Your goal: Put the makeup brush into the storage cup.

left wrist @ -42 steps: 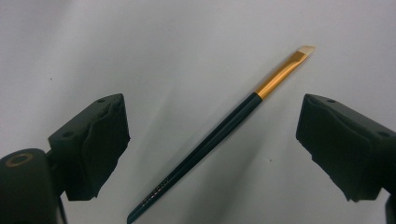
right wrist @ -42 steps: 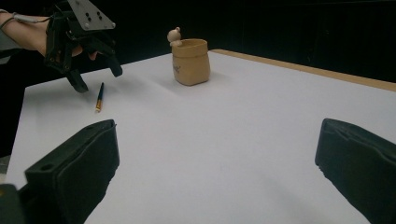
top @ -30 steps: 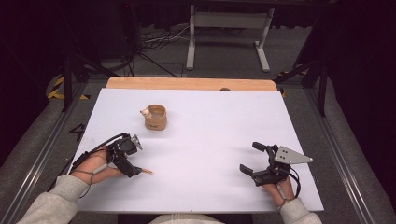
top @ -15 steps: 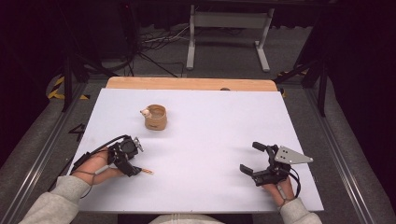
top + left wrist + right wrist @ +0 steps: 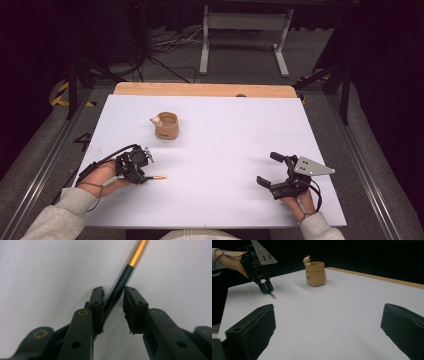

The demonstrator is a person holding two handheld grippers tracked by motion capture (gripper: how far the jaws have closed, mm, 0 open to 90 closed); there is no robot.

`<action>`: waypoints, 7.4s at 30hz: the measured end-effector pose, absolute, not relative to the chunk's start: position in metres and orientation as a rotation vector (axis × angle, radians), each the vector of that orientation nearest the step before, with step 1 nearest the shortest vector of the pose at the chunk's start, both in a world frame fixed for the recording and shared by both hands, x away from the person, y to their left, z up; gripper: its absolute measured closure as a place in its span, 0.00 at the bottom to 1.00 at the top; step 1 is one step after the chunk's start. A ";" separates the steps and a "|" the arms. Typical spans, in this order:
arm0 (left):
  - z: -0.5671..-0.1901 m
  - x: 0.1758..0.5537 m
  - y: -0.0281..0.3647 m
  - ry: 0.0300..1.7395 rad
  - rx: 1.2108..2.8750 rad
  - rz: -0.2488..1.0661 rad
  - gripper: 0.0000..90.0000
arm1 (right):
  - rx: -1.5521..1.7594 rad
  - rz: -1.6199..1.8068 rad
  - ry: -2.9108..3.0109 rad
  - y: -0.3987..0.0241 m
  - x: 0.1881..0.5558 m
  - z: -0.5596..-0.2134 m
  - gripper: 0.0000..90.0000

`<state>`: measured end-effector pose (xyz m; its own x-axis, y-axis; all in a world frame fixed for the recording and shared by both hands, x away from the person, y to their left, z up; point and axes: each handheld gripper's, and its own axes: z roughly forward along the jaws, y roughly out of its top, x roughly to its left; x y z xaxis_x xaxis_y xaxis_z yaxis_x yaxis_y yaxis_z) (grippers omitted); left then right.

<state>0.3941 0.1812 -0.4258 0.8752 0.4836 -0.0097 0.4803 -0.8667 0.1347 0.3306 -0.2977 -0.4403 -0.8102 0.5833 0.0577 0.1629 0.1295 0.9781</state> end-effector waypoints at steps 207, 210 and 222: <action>-0.404 0.465 0.157 1.056 1.647 0.620 0.91 | 0.698 1.776 2.077 -0.302 0.331 -0.442 0.00; -0.402 0.463 0.156 1.046 1.653 0.604 0.91 | 0.700 1.776 2.078 -0.302 0.331 -0.442 0.00; -0.395 0.447 0.165 0.958 1.670 0.592 0.43 | 0.703 1.780 2.073 -0.303 0.331 -0.442 0.00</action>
